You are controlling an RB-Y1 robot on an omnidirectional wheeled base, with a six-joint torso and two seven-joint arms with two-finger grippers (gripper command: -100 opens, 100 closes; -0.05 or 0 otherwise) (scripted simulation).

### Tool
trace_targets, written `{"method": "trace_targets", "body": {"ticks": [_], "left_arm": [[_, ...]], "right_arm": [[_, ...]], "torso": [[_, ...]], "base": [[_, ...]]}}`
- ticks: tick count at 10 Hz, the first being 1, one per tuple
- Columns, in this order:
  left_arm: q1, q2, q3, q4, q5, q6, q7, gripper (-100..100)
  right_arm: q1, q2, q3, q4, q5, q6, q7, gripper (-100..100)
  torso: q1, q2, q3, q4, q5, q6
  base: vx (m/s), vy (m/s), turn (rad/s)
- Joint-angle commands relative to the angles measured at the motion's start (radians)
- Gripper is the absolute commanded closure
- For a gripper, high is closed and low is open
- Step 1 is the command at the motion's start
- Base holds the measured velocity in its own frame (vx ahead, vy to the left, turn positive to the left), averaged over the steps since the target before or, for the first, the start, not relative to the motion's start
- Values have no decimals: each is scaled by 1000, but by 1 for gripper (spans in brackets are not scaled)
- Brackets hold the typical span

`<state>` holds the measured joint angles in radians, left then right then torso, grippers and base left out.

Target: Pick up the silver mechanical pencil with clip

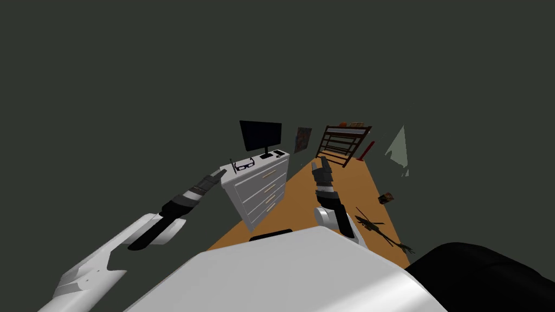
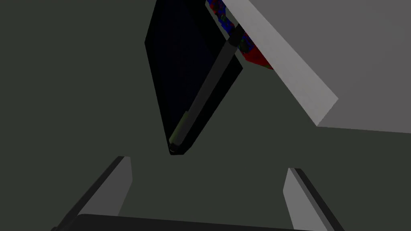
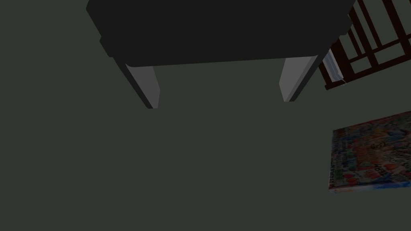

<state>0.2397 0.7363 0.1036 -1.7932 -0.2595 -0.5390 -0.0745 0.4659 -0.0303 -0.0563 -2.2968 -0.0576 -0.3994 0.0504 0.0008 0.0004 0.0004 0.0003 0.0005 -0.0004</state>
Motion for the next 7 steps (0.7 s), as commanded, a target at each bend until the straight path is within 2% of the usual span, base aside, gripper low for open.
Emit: {"method": "trace_targets", "body": {"ticks": [1,4,5,7], "left_arm": [[-23,50,-7,30,-16,16,-10,-100],[-67,140,-26,84,-44,44,-34,-100],[-67,147,-26,84,-44,44,-34,-100],[-92,203,-40,114,-58,63,-50,-100]], "right_arm": [[0,0,0,0,0,0,0,0],[0,0,0,0,0,0,0,0],[0,0,0,0,0,0,0,0],[0,0,0,0,0,0,0,0]], "torso": [[0,0,0,0,0,0],[-1,1,1,0,0,0],[-2,1,0,0,0,0],[-2,-1,-1,0,0,0]], "base": [[-60,-8,-162],[-73,-18,-128],[-36,-15,-23],[-33,-28,-75]]}}
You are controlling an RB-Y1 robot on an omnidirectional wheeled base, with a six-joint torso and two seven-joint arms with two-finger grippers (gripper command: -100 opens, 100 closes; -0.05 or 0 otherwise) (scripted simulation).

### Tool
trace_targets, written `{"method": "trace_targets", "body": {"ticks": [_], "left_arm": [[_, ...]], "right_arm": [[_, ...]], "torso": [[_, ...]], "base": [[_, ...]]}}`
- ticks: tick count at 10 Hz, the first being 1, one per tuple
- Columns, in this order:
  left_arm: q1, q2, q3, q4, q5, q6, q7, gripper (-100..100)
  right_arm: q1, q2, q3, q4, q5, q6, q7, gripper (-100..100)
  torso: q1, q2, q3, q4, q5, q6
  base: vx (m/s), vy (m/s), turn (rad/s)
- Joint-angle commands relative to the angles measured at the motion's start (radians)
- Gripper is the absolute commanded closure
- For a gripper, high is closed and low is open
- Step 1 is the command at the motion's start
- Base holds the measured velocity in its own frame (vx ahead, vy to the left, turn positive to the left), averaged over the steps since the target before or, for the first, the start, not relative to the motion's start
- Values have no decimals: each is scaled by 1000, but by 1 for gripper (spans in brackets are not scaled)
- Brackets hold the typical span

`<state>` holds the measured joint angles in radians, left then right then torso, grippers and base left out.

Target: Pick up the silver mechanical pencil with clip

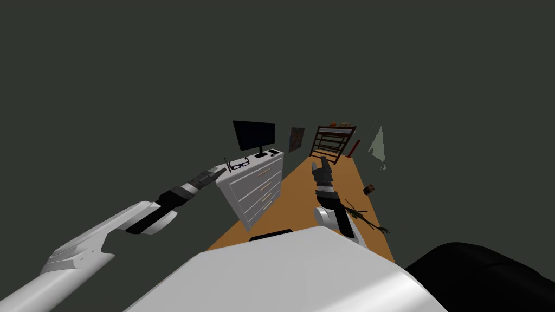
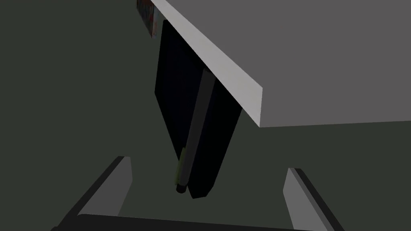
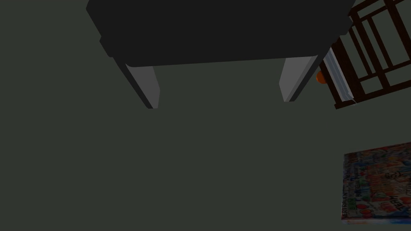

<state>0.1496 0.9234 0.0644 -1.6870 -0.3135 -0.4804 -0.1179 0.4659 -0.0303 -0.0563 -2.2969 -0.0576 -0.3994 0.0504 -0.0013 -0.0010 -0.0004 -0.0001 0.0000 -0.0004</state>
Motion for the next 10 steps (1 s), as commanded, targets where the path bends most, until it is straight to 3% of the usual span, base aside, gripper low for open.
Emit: {"method": "trace_targets", "body": {"ticks": [1,5,7,8,9,10], "left_arm": [[-14,41,-9,20,-9,14,-14,-100],[-54,128,-39,60,-27,50,-42,-100],[-57,127,-40,67,-27,44,-44,-100],[-58,129,-40,67,-27,46,-45,0],[-58,129,-40,67,-27,46,-45,-100],[-58,129,-40,67,-27,46,-45,100]], "right_arm": [[0,0,0,0,0,0,0,0],[0,0,0,0,0,0,0,0],[0,0,0,0,0,0,0,0],[0,0,0,0,0,0,0,0],[0,0,0,0,0,0,0,0],[0,0,0,0,0,0,0,0]], "torso": [[0,0,0,0,0,0],[-1,0,0,0,0,0],[-1,-1,0,0,0,0],[0,-1,-1,0,0,-1],[1,-2,-1,0,0,-1],[2,-2,-1,0,1,-1]], "base": [[-40,-47,-104],[-32,-48,-64],[-11,-36,-25],[0,0,0],[0,0,0],[0,0,0]]}}
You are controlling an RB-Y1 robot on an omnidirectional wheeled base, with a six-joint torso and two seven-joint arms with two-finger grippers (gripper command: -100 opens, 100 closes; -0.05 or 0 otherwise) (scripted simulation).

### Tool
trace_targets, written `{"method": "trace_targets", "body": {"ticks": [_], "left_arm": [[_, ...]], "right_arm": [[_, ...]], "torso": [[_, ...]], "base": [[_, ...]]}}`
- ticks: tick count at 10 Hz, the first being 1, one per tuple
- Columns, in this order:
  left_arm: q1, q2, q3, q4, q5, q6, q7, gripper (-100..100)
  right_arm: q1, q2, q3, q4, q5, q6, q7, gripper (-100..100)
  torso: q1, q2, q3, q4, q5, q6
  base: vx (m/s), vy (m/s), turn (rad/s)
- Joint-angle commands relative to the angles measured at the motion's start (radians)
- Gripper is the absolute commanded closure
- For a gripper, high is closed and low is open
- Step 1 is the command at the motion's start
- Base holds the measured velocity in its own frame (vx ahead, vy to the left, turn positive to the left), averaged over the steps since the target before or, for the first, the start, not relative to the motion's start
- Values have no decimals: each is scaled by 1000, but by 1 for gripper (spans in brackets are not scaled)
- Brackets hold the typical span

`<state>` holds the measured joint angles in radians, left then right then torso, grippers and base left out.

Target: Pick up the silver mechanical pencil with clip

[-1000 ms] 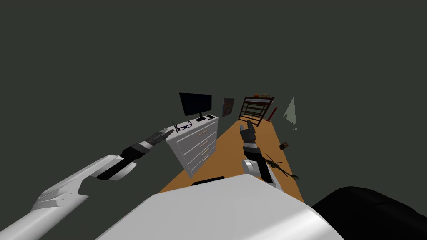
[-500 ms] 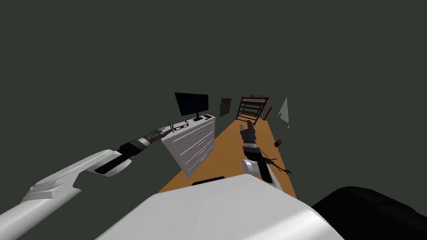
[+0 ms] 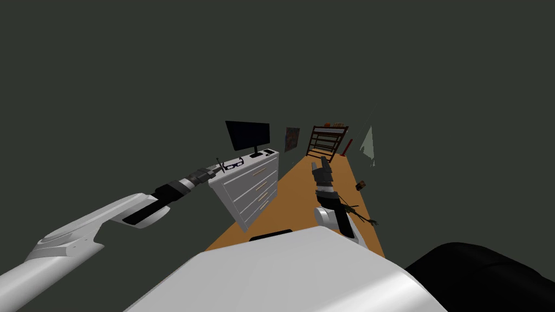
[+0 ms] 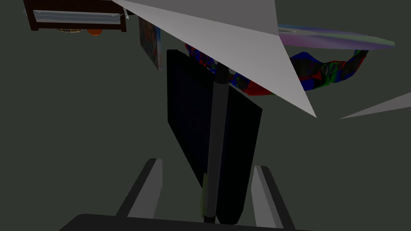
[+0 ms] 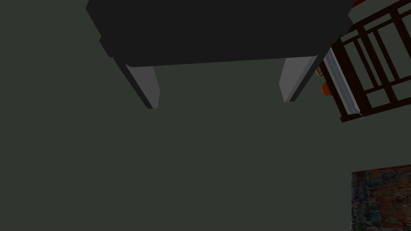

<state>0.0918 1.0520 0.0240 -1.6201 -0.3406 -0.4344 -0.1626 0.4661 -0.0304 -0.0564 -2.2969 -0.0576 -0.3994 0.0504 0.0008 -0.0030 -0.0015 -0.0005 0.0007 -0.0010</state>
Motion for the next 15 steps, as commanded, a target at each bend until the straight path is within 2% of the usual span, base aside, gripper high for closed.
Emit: {"method": "trace_targets", "body": {"ticks": [1,4,6,7,8,9,13,15], "left_arm": [[0,0,0,0,0,0,0,100],[0,0,0,0,0,0,0,100],[0,0,0,0,0,0,0,-100],[0,0,0,0,0,0,0,0],[0,0,0,0,0,0,0,-100],[0,0,0,0,0,0,0,100],[0,0,0,0,0,0,0,100],[0,0,0,0,0,0,0,-100]], "right_arm": [[0,0,0,0,0,0,0,0],[0,0,0,0,0,0,0,0],[0,0,0,0,0,0,0,0],[0,0,0,0,0,0,0,0],[0,0,0,0,0,0,0,0],[0,0,0,0,0,0,0,0],[0,0,0,0,0,0,0,0],[0,0,0,0,0,0,0,0]], "torso": [[0,0,0,0,0,0],[0,0,0,0,0,0],[0,0,0,0,0,0],[0,0,0,0,0,0],[0,0,0,0,0,0],[0,0,0,0,0,0],[0,0,0,0,0,0],[0,0,0,0,0,0]], "base": [[0,0,0],[0,0,0],[0,0,0],[0,0,0],[0,0,0],[0,0,0],[0,0,0],[0,0,0]]}}
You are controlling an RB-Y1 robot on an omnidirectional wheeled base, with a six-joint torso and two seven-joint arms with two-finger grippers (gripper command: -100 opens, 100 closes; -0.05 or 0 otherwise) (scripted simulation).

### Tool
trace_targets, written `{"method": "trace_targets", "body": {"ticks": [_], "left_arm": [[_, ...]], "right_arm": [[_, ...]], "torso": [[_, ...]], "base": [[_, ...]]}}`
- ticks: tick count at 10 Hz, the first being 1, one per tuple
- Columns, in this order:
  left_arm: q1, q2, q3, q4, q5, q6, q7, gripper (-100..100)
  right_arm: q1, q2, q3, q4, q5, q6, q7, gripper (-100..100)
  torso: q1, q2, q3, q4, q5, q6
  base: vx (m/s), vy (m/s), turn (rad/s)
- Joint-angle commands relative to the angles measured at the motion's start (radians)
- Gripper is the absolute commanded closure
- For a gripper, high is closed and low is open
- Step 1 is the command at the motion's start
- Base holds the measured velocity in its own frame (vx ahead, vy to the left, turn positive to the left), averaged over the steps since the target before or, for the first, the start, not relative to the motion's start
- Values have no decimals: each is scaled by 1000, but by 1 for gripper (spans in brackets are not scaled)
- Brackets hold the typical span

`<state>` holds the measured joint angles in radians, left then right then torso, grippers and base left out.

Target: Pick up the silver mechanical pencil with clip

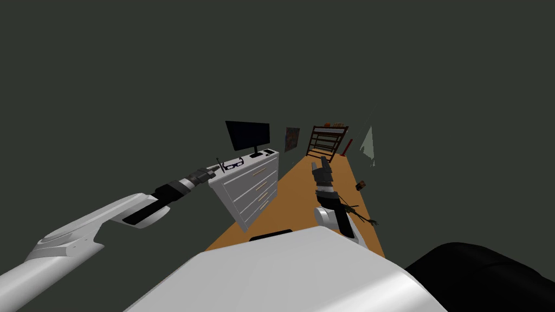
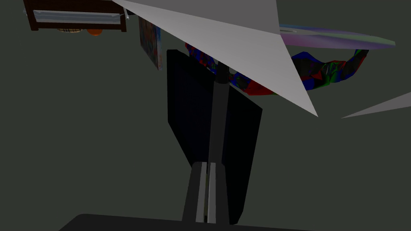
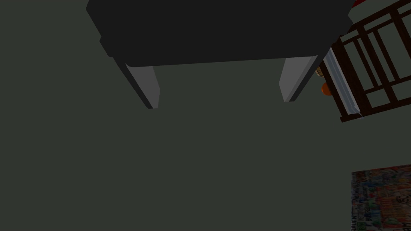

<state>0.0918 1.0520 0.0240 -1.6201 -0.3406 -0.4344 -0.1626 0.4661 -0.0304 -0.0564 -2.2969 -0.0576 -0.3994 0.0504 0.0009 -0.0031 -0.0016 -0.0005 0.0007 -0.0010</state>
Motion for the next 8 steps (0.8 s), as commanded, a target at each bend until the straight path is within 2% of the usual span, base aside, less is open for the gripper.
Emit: {"method": "trace_targets", "body": {"ticks": [1,2,3,7,8], "left_arm": [[0,0,0,0,0,0,0,0],[0,0,0,0,0,0,0,-100],[0,0,0,0,0,0,0,100],[0,0,0,0,0,0,0,100],[0,0,0,0,0,0,0,0]], "right_arm": [[0,0,0,0,0,0,0,0],[0,0,0,0,0,0,0,0],[0,0,0,0,0,0,0,0],[0,0,0,0,0,0,0,0],[0,0,0,0,0,0,0,0]], "torso": [[0,0,0,0,0,0],[0,0,0,0,0,0],[0,0,0,0,0,0],[0,0,0,0,0,0],[0,0,0,0,0,0]], "base": [[0,0,0],[0,0,0],[0,0,0],[0,0,0],[0,0,0]]}}
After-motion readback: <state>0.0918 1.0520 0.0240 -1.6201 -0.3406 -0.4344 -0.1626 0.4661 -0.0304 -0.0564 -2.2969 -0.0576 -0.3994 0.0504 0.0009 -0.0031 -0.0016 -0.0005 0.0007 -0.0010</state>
